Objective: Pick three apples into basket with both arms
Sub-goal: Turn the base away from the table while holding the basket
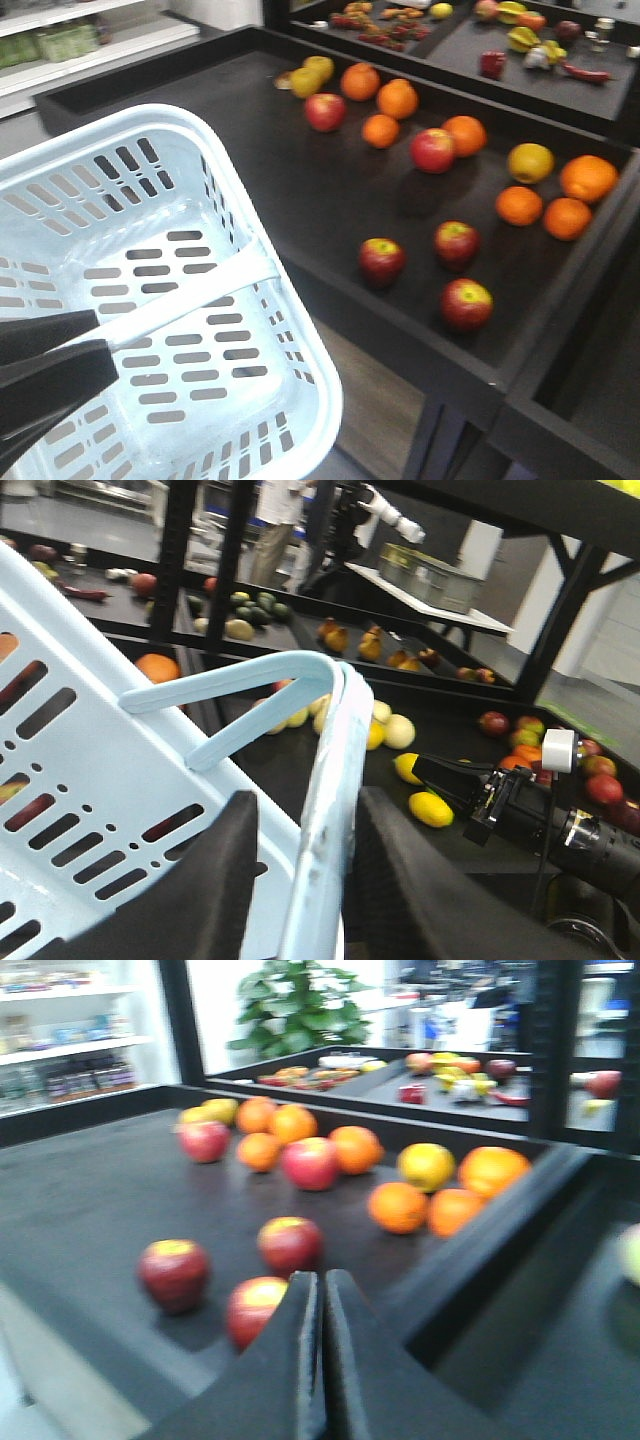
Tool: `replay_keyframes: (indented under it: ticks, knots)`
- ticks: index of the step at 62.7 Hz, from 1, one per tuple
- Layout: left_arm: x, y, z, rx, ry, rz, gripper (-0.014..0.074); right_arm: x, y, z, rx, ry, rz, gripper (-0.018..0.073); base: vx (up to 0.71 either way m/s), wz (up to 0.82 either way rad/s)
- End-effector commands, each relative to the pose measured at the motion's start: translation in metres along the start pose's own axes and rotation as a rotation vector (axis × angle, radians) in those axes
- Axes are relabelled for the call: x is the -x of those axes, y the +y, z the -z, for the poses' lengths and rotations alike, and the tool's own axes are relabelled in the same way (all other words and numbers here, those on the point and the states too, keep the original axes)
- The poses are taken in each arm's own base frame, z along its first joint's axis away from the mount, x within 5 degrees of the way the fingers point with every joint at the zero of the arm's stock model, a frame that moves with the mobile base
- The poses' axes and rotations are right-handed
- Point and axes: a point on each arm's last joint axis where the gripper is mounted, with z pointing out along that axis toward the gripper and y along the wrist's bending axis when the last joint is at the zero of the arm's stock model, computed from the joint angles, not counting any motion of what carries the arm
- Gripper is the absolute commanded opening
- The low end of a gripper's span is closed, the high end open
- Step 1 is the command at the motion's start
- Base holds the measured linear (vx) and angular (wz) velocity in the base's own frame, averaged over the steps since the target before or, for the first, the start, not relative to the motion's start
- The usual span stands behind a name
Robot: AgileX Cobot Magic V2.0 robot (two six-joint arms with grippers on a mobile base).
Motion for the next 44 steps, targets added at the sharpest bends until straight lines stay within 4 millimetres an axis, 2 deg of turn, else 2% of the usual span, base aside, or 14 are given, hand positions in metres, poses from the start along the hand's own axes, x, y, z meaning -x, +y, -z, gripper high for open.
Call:
replay_keyframes:
  ticks: [1, 44]
  knots:
    - [0.0094, -0.0012, 0.002, 0.028, -0.034, -0.016, -0.0008, 0.002, 0.0002, -0.0005, 0.0, -0.059, 0.007, -0.0005, -0.15, 0.59]
    - [0.0094, -0.0012, 0.002, 0.028, -0.034, -0.016, -0.0008, 0.002, 0.0002, -0.0005, 0.0, -0.059, 0.007, -0.0005, -0.14, 0.59]
